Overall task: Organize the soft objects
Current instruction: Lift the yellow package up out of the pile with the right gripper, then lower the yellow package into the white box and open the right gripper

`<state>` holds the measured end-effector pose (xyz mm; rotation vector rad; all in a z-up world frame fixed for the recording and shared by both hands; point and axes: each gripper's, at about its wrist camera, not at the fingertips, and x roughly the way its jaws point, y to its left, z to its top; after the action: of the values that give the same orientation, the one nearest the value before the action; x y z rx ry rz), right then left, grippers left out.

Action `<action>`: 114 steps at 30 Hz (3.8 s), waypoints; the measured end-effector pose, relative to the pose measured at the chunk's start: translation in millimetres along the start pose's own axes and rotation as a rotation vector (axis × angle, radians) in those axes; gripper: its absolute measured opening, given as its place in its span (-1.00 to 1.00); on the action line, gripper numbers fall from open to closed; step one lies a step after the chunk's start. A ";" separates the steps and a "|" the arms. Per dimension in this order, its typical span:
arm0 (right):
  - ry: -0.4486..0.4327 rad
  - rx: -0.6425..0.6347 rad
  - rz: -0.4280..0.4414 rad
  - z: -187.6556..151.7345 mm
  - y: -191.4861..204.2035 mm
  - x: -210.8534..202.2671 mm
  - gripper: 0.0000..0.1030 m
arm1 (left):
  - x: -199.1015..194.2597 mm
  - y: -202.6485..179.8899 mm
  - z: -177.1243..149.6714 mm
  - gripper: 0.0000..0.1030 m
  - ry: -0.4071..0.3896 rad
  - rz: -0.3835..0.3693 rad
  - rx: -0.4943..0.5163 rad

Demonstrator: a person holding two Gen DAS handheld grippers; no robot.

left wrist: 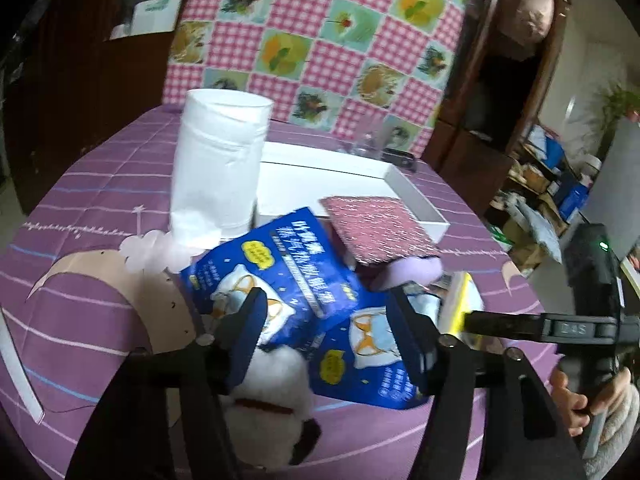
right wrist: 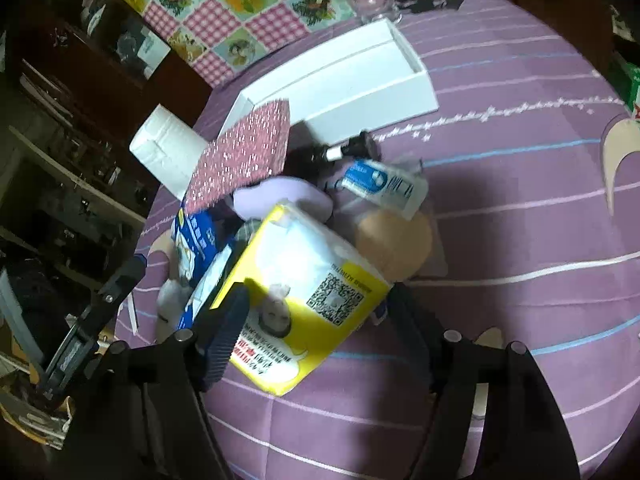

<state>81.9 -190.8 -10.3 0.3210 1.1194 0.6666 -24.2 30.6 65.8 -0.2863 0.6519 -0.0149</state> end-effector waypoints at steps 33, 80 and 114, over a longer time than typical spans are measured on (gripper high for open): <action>-0.104 0.084 0.145 4.3 -11.4 -20.9 -0.56 | 19.7 -25.7 -23.8 0.22 0.089 0.127 0.211; -0.252 0.162 0.149 87.2 3.2 -78.8 -0.71 | 32.5 -42.7 83.1 0.43 0.095 0.004 0.124; -0.213 0.361 -0.168 145.6 -31.5 45.2 -0.62 | 209.3 4.1 110.1 -0.76 0.375 0.197 -0.074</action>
<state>236.2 -173.3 0.5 0.5855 1.0456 0.2710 208.2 41.3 23.2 -0.2923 1.0528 0.1471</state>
